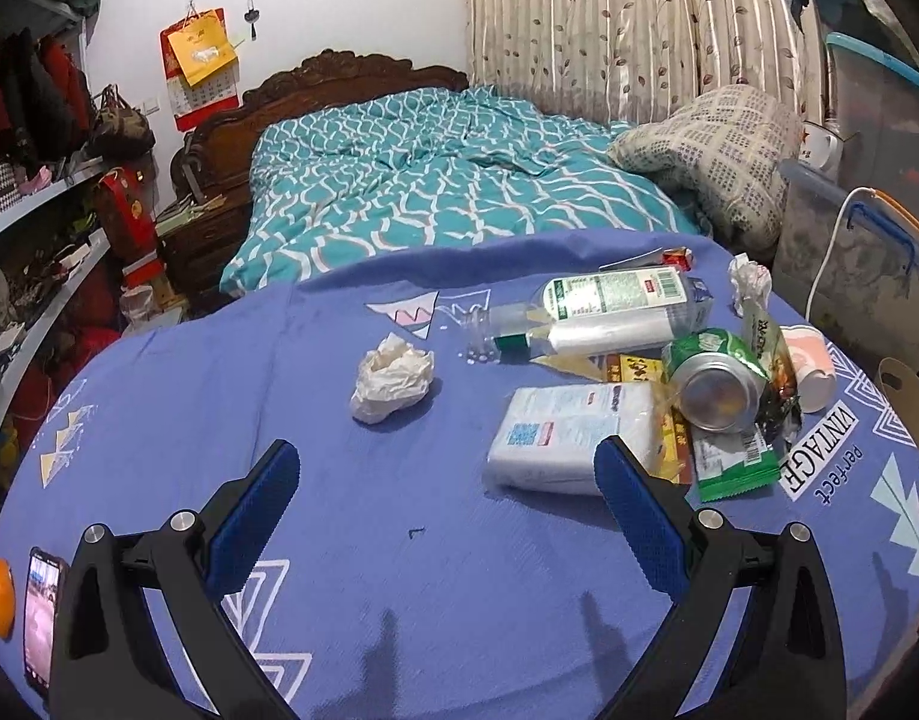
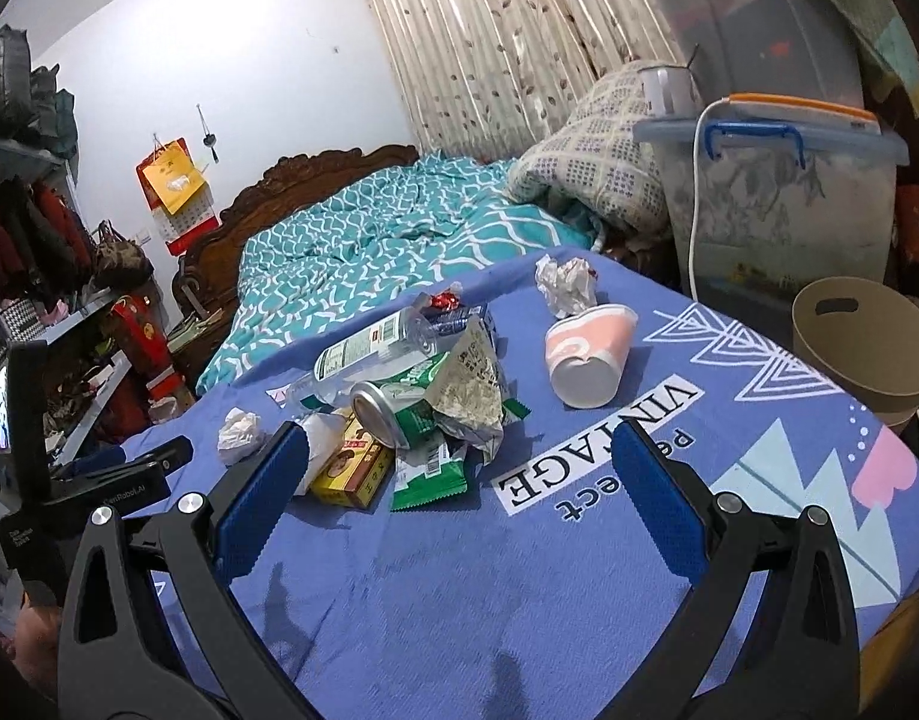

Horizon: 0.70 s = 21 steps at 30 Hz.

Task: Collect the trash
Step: 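Move both tools toward the pile of trash on the bed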

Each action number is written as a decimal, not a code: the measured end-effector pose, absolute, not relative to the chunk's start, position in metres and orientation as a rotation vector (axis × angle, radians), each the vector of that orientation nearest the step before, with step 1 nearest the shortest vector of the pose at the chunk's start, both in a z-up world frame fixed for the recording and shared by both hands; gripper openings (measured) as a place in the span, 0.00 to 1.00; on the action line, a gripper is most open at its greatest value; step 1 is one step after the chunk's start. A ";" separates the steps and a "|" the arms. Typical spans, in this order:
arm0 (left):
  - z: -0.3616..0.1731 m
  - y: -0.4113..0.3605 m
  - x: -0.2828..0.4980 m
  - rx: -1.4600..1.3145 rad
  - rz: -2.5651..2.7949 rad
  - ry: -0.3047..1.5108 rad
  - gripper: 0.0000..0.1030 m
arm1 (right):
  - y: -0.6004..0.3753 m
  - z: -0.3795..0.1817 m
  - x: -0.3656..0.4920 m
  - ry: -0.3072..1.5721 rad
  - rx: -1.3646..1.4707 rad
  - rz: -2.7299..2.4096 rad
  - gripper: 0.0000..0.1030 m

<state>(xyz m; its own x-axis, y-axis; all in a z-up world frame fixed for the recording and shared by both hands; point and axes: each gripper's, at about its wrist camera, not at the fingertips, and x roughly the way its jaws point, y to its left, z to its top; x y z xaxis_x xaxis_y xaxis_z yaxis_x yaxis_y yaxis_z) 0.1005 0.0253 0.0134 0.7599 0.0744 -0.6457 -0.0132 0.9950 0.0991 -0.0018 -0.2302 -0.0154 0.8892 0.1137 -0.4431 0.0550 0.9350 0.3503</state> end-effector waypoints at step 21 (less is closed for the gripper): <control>-0.002 0.061 0.093 0.108 0.164 0.755 0.92 | -0.206 -0.021 0.009 0.526 0.352 0.097 0.93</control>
<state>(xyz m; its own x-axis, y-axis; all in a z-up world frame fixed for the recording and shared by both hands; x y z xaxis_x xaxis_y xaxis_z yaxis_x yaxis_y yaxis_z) 0.0932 0.0607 -0.0022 0.7166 0.1867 -0.6720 -0.1096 0.9817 0.1559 0.0094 -0.2059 -0.0209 0.8618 0.1799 -0.4744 -0.0012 0.9357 0.3527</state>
